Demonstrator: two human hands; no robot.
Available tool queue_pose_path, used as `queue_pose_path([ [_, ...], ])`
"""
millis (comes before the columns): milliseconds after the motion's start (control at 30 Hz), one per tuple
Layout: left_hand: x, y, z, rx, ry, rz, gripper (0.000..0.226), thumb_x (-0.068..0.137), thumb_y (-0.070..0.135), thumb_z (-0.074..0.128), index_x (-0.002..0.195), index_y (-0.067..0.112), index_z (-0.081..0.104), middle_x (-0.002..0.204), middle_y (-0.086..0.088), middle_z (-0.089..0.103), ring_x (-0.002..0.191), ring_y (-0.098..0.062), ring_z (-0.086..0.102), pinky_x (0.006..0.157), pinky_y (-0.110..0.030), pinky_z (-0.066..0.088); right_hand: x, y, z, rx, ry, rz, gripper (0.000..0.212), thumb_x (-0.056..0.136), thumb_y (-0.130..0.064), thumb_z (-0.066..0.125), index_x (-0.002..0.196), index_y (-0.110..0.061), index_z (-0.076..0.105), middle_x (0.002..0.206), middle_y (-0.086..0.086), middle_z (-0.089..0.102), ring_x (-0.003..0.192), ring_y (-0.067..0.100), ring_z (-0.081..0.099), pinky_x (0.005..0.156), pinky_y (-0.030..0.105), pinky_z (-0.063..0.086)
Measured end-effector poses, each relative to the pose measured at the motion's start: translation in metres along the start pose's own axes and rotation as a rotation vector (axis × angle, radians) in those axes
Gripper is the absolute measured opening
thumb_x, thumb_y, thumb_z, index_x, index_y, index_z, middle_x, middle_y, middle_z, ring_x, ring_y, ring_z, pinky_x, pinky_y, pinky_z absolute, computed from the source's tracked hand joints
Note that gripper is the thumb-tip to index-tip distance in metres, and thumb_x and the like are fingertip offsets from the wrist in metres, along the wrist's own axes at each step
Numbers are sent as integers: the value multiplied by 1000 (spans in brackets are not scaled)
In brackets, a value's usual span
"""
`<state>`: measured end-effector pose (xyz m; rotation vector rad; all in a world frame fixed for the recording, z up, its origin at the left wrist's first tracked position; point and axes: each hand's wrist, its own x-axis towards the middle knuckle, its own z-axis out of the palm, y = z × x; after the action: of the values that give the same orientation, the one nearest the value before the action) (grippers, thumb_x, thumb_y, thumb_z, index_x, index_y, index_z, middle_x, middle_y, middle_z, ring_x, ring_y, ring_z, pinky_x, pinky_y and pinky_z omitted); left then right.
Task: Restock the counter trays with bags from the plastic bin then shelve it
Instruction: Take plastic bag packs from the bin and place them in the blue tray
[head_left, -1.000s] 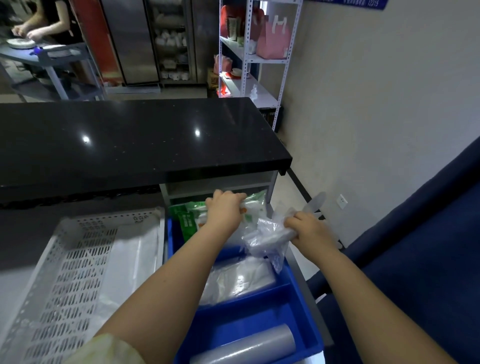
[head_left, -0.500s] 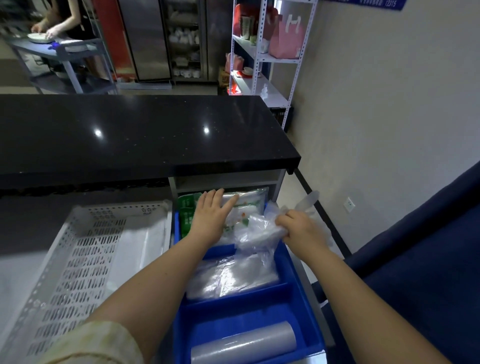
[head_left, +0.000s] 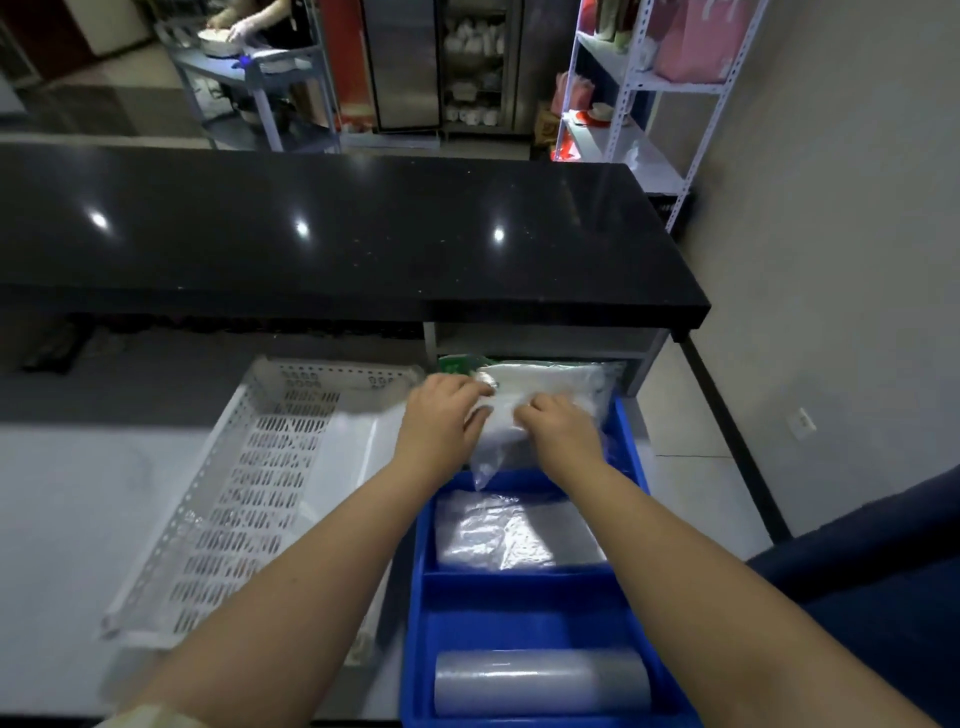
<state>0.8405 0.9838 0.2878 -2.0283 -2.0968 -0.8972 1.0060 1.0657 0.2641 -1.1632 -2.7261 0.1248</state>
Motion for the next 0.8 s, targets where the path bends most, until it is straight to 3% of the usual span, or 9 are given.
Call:
queue_pose_path([
  [133, -14, 6, 27, 117, -387, 23, 44, 88, 31, 59, 131, 30, 52, 134, 4, 53, 124, -19, 43, 104, -39, 32, -4, 5, 12, 86, -121, 28, 26, 84, -22, 58, 109, -24, 63, 112, 3, 61, 104, 24, 51, 84, 39, 46],
  [233, -16, 5, 41, 146, -466, 5, 46, 88, 28, 60, 132, 34, 50, 138, 4, 49, 129, -20, 39, 108, -41, 27, -15, 18, 12, 182, -171, 49, 28, 87, -21, 52, 112, -29, 58, 113, -1, 62, 100, 19, 52, 82, 37, 47],
  [333, -17, 2, 47, 141, -485, 12, 44, 88, 21, 59, 129, 38, 54, 136, 6, 52, 130, -19, 38, 106, -41, 27, -26, 34, 10, 203, -197, 131, 21, 89, -20, 46, 102, -35, 52, 109, -1, 61, 91, 22, 56, 77, 42, 52],
  [433, -15, 1, 47, 134, -539, -10, 41, 90, 19, 55, 125, 39, 57, 131, 7, 55, 125, -18, 43, 100, -39, 30, -33, 46, 12, 307, -251, 250, 27, 91, -20, 44, 108, -34, 59, 113, 1, 62, 96, 24, 58, 81, 41, 51],
  [567, -2, 4, 36, 130, -669, -68, 40, 91, 19, 52, 128, 34, 56, 134, 3, 54, 122, -22, 46, 101, -42, 35, -32, 49, 4, 407, -424, 248, 36, 90, -44, 49, 125, -36, 52, 130, -1, 57, 109, 21, 55, 88, 36, 46],
  [667, 2, 11, 20, 67, -567, -82, 42, 88, 17, 55, 128, 31, 57, 131, 3, 58, 120, -23, 49, 100, -44, 40, -30, 51, -4, 373, -400, 208, 36, 94, -46, 42, 125, -33, 52, 131, 2, 57, 110, 25, 55, 91, 38, 46],
  [733, -1, 17, 14, -33, -402, -65, 39, 86, 24, 59, 124, 31, 59, 124, 5, 62, 117, -19, 51, 100, -40, 42, -28, 48, -5, 333, -374, 183, 29, 96, -42, 39, 115, -31, 58, 118, 4, 63, 99, 25, 58, 88, 43, 48],
  [800, -7, 25, 16, -96, -358, -34, 35, 85, 35, 60, 120, 33, 60, 117, 7, 64, 111, -14, 53, 95, -35, 45, -25, 41, -3, 295, -375, 156, 25, 97, -39, 40, 105, -30, 61, 109, 5, 64, 90, 23, 58, 83, 43, 50],
])
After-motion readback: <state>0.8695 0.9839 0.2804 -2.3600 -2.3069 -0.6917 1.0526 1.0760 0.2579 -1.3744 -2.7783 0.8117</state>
